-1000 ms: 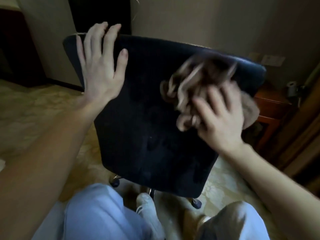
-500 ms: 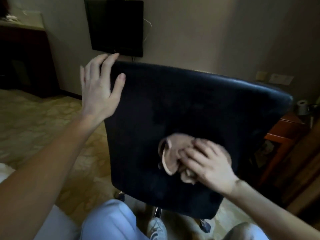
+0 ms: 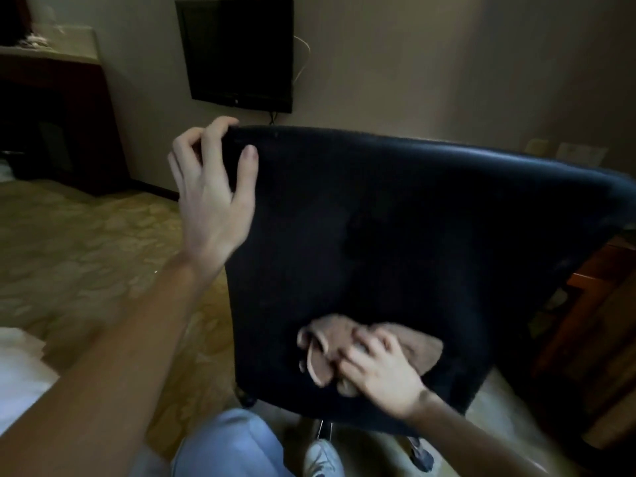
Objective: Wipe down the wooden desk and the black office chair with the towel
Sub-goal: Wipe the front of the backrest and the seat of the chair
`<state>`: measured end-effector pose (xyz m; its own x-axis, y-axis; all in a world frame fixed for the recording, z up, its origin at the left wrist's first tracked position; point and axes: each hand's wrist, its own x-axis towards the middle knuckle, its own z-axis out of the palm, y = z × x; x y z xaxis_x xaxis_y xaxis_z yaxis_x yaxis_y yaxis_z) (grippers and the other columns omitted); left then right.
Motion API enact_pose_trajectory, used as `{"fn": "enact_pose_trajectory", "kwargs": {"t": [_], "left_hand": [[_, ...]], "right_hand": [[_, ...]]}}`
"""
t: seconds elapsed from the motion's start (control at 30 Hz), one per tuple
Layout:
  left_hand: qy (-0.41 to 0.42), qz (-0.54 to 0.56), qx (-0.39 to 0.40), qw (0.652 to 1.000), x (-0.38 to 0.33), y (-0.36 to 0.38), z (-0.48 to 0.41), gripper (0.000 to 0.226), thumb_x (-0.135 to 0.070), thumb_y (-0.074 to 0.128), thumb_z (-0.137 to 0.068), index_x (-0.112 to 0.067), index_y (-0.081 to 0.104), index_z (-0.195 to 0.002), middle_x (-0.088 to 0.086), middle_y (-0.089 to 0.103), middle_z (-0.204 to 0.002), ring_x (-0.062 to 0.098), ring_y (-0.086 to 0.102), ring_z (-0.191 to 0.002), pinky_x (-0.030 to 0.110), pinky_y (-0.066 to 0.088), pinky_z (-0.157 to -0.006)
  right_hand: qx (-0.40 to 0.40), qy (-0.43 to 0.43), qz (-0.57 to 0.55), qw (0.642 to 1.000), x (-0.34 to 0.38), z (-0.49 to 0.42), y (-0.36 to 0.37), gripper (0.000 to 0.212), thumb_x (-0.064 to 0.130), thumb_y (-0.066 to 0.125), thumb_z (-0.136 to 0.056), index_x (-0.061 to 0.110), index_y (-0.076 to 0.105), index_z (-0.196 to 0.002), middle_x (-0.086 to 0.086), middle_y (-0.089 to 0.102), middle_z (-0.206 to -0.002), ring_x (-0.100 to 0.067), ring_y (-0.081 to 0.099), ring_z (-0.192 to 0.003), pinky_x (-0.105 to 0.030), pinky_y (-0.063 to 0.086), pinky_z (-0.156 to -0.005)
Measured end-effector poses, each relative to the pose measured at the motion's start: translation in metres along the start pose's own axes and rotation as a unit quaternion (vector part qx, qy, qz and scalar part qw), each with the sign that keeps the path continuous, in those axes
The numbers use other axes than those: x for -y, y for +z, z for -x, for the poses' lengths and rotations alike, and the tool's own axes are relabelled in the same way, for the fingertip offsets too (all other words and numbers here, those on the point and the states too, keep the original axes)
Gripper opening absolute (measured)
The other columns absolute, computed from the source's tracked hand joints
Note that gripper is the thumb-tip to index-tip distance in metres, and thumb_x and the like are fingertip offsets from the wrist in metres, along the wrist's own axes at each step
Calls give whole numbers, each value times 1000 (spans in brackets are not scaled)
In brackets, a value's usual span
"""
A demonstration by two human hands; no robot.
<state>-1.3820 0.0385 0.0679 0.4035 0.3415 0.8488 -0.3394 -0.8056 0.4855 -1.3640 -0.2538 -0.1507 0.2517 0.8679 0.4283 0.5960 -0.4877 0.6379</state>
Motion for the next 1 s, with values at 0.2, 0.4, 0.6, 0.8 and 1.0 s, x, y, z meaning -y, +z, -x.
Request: {"fn": "enact_pose_trajectory", "kwargs": {"t": [0.2,0.4,0.6,0.8,1.0], "left_hand": [[-40,95,38,994,-6,10,25,60,-50,39,-107,-38,15,-161,-1,28,-147,7,40,-133,42,37,-114],[-36,155,61,985,-4,8,30,62,-51,33,-109,-35,8,-163,-27,22,-154,-32,14,-131,6,16,-113],[-153,300,100,936,4,2,31,64,-67,22,-102,-42,16,-160,-35,36,-154,-13,30,-143,24,23,-124],[-192,347,52,917,3,8,35,43,-52,29,-107,-29,53,-135,-22,64,-123,-1,58,-122,30,45,-107],[-146,367,66,916,5,6,43,32,-48,30,-108,-40,56,-126,-18,66,-123,10,60,-123,40,48,-107]], "right_hand": [[55,-129,-25,990,19,30,28,17,33,57,-91,31,74,-88,8,66,-101,-27,54,-107,-43,35,-98],[-174,95,-17,980,-59,-53,-81,23,30,68,-92,26,78,-112,-2,73,-117,-34,49,-115,-45,37,-94],[-346,181,52,919,-130,-126,-180,32,34,70,-92,24,71,-123,-7,65,-126,-33,48,-117,-47,35,-94],[-234,133,29,963,-61,-108,-93,20,25,65,-93,26,75,-110,-5,62,-118,-31,48,-108,-44,35,-82],[-33,-5,-29,999,10,-54,-23,20,25,59,-89,23,69,-106,-3,62,-115,-31,49,-111,-45,33,-86]]}}
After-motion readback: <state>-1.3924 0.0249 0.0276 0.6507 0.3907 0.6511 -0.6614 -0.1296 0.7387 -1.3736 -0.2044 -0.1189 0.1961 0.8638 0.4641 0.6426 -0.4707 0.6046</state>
